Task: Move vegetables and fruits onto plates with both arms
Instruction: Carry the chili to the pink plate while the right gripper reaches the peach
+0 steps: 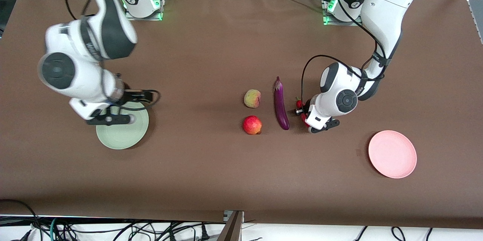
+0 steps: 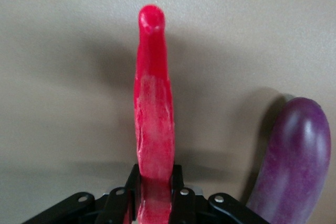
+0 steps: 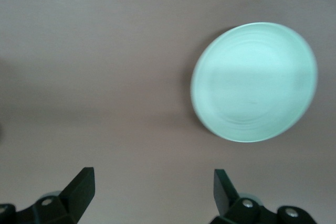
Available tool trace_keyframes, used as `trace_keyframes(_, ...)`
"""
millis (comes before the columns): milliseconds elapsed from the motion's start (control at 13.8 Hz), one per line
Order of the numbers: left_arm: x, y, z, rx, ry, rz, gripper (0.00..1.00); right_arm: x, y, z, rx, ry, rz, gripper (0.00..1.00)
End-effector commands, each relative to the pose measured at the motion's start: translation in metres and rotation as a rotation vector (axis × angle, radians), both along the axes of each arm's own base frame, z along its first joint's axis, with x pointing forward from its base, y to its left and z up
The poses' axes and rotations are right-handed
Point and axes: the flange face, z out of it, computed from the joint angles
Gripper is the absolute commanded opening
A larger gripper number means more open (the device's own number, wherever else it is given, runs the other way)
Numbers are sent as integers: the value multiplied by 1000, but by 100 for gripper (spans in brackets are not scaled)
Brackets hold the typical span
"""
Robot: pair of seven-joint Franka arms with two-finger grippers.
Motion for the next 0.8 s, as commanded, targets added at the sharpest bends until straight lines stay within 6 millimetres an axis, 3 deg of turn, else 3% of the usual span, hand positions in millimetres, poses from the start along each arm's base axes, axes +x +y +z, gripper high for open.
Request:
trace_keyframes(0,11,13,29,2,-37,23,0,-12,65,-14,1,-46,-56,100)
trace_keyframes(145,26,48,67,6,-27,39,0,-23,116,-37,6,-87,-132,100)
trace_keyframes(434,64,136,133,-39,37,-34,0,-46,188,-75,41,-146,-246,100)
trace_keyframes(578,77,203,151,-12,-4,-138,0,-55,218,-93,100,-161,-304,100)
trace_keyframes(723,85,263,139,1,-30,-263,0,-65,240,-105,141,-175,-327,100)
